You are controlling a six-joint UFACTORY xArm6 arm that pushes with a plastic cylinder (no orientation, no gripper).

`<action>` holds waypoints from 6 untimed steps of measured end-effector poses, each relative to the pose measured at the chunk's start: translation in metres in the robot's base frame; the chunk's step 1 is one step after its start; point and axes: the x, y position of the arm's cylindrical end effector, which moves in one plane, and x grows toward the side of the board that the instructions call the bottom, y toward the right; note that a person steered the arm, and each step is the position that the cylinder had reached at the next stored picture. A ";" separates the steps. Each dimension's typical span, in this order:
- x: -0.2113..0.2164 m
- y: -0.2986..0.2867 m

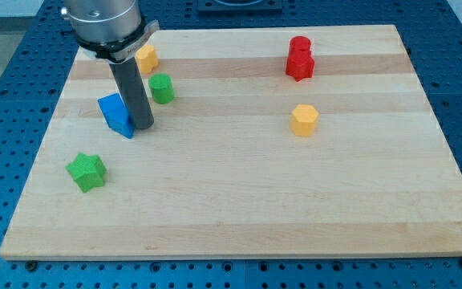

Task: Move your arm closer to the green circle

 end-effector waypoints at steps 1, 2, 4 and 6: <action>0.012 0.015; 0.018 0.040; -0.033 0.098; -0.116 0.076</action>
